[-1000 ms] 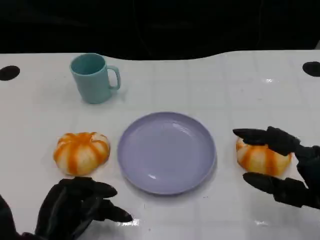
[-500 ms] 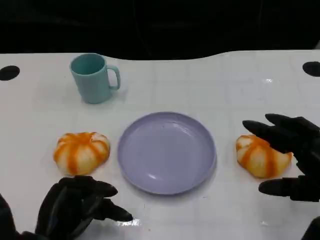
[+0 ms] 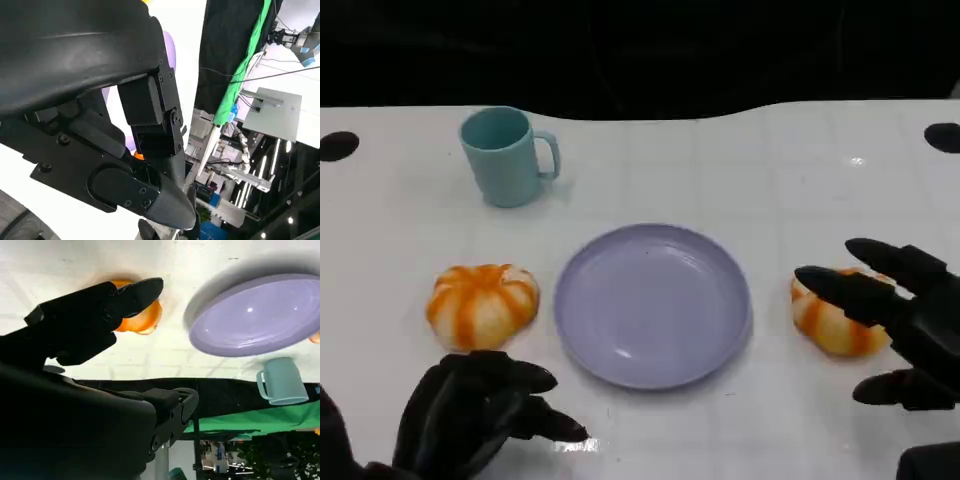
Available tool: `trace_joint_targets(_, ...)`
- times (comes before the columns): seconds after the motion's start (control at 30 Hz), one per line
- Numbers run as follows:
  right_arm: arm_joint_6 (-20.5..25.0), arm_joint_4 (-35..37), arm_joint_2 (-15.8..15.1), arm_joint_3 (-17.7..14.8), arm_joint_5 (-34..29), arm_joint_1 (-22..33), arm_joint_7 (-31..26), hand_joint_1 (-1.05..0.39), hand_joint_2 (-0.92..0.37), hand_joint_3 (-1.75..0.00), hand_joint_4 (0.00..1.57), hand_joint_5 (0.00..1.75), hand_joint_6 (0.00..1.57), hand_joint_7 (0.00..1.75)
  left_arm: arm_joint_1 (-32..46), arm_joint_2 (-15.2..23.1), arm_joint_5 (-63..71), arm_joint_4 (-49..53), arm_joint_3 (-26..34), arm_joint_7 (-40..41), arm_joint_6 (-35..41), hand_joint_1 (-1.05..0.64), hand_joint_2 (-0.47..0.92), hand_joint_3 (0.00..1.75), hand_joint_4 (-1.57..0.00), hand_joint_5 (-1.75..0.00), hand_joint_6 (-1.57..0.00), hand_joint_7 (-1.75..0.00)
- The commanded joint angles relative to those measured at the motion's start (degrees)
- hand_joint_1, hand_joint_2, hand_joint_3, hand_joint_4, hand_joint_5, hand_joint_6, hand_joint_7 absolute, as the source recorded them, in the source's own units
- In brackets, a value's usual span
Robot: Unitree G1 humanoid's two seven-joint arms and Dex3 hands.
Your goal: Grasp the bread from the table and place it into the plate.
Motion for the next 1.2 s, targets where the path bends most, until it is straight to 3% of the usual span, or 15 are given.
trace_joint_targets(0.03, 1.7, 3.2, -1.6, 2.2, -2.5, -2.7, -1.0, -0.38, -0.76, -0.01, 0.0, 0.23, 0.23, 0.01, 0.5, 0.5, -0.4, -0.8, 0.5, 0.7, 0.9, -0.99, 0.79, 0.0, -1.57, -0.21, -1.56, 0.0)
trace_joint_targets(0.53, 3.2, 16.6, -2.7, 10.0, -5.8, -12.2, -2.9, -0.4, -0.79, 0.0, 0.06, 0.27, 0.25, 0.01, 0.7, 0.4, -0.1, -1.3, 0.5, 0.8, 0.8, -0.99, 0.8, 0.0, -1.57, -0.22, -1.56, 0.0)
trace_joint_targets(0.9, 5.4, 21.9, -1.9, 15.3, -6.6, -17.3, -1.1, -0.33, -0.78, 0.0, 0.15, 0.17, 0.29, 0.01, 1.1, 0.5, 0.1, -2.0, 0.3, 0.9, 1.0, -0.98, 0.8, 0.0, -1.57, -0.22, -1.55, 0.0)
trace_joint_targets(1.2, 6.4, 27.8, 0.3, 18.7, -6.5, -21.8, -2.6, -0.27, -0.78, 0.0, 0.25, 0.15, 0.34, 0.02, 1.1, 0.4, 0.0, -1.9, 0.3, 0.7, 0.8, -0.99, 0.81, 0.0, -1.57, -0.22, -1.56, 0.0)
